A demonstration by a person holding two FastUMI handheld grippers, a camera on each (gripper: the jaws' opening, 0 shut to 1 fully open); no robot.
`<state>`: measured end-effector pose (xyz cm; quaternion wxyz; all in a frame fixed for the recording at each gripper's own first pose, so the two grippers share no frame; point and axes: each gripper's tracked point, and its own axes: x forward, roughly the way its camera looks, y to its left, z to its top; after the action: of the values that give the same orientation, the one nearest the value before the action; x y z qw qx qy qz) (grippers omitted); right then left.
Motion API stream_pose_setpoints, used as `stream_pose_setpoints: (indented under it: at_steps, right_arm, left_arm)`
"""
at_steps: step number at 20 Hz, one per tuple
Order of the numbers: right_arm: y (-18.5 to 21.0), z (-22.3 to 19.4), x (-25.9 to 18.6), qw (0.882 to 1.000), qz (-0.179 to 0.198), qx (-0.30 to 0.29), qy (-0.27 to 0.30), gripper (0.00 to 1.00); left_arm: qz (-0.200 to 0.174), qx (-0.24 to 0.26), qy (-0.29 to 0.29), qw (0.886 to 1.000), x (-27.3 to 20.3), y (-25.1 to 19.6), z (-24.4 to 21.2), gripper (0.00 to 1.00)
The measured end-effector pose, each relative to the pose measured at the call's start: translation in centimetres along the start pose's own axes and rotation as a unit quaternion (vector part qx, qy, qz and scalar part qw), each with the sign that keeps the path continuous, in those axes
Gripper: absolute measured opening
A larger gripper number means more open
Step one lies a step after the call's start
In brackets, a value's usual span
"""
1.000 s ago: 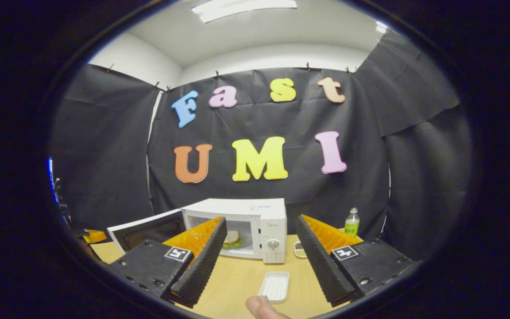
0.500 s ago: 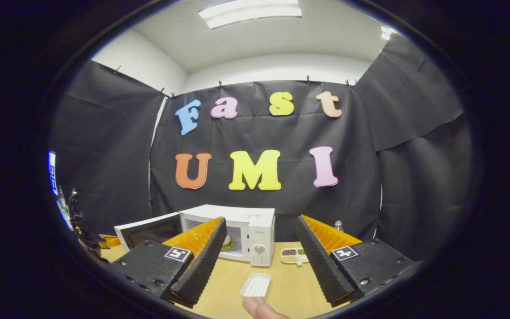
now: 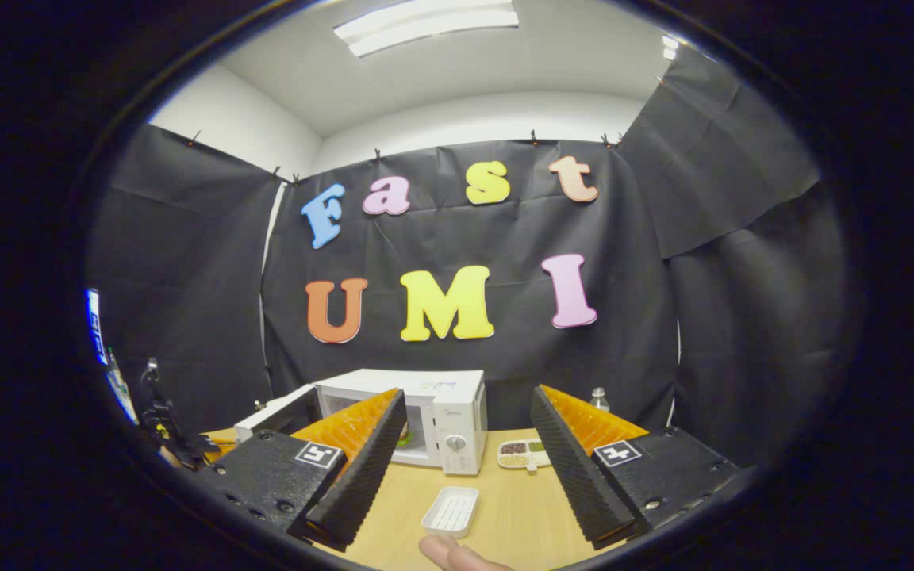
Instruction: Open the microwave oven with the left hand, put the food in, and close the microwave oven.
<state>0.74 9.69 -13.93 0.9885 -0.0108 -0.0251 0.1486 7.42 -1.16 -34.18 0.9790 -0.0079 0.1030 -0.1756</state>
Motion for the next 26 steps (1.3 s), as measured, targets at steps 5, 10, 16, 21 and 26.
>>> stream_pose_setpoints:
  at_steps: [5, 10, 16, 21, 26]
  right_arm:
    - [-2.9, -0.1, -0.5, 1.000, -0.013, 0.008, 0.006, 1.00]
    - [-5.2, -0.2, -1.3, 0.999, -0.031, -0.006, 0.006, 0.91]
    - [-6.4, -0.8, -1.0, 0.999, -0.035, -0.025, 0.003, 1.00]
    - [-8.2, -1.6, -0.4, 0.998, -0.045, -0.036, 0.012, 1.00]
    - [-10.9, -2.4, 0.0, 0.997, -0.065, -0.034, 0.023, 0.92]
  left_arm:
    - [-0.041, 0.009, -0.013, 0.999, 4.3, -3.8, 1.0, 0.00]
    - [-0.060, 0.006, -0.009, 0.998, 8.6, -7.2, 0.9, 0.00]
    - [-0.059, 0.020, 0.009, 0.998, 13.9, -9.3, 0.1, 0.00]
    - [-0.056, 0.021, 0.010, 0.998, 18.1, -10.6, 0.2, 0.00]
    - [-0.042, 0.019, 0.020, 0.999, 22.8, -11.5, 0.6, 0.00]
